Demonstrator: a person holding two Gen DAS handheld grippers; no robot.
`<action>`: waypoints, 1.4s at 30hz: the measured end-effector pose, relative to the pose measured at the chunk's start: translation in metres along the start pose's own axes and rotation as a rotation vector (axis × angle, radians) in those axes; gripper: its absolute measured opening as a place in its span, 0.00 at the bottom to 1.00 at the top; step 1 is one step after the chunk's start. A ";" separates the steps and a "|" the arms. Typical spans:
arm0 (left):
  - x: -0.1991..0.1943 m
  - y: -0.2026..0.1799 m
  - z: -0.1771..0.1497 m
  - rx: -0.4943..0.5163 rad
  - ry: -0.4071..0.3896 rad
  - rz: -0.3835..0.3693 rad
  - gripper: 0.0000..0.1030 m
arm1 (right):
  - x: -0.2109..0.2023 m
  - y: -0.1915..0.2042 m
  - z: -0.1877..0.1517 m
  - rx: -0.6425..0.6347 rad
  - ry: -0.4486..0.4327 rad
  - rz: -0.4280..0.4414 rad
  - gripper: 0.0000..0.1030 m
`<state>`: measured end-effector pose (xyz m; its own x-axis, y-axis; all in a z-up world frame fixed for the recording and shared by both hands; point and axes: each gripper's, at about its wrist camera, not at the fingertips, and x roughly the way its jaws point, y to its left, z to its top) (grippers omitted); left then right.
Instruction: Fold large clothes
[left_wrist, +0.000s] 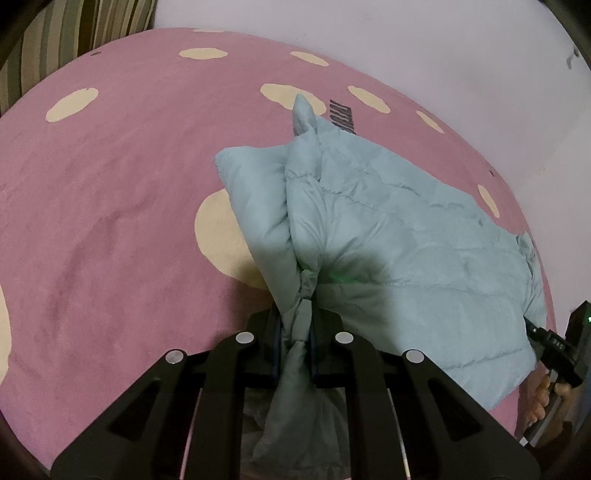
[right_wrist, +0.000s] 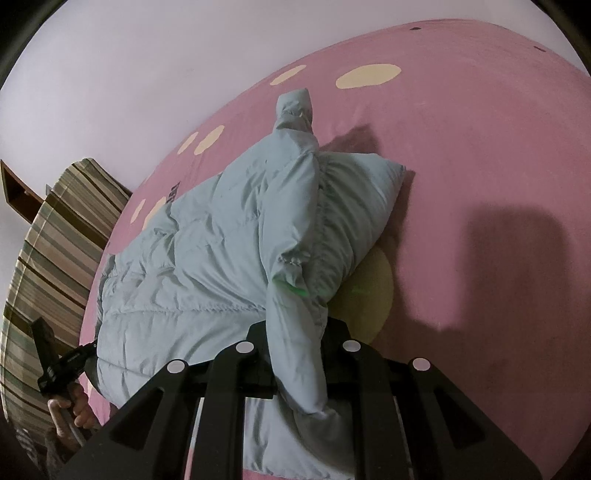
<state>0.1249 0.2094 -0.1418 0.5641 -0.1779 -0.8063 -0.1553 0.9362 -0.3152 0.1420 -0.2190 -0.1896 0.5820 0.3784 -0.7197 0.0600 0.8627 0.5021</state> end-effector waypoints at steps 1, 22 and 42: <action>0.000 -0.001 -0.001 0.004 -0.001 0.004 0.11 | 0.001 0.000 0.001 0.000 -0.002 -0.002 0.14; 0.000 0.010 -0.001 -0.047 -0.018 -0.011 0.45 | -0.054 0.022 -0.015 -0.052 -0.176 -0.206 0.36; 0.008 0.015 0.035 0.009 0.023 -0.001 0.64 | -0.009 0.146 -0.040 -0.315 -0.109 -0.107 0.36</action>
<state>0.1552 0.2324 -0.1355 0.5458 -0.1859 -0.8170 -0.1471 0.9387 -0.3119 0.1131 -0.0828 -0.1286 0.6702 0.2568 -0.6963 -0.1179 0.9632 0.2418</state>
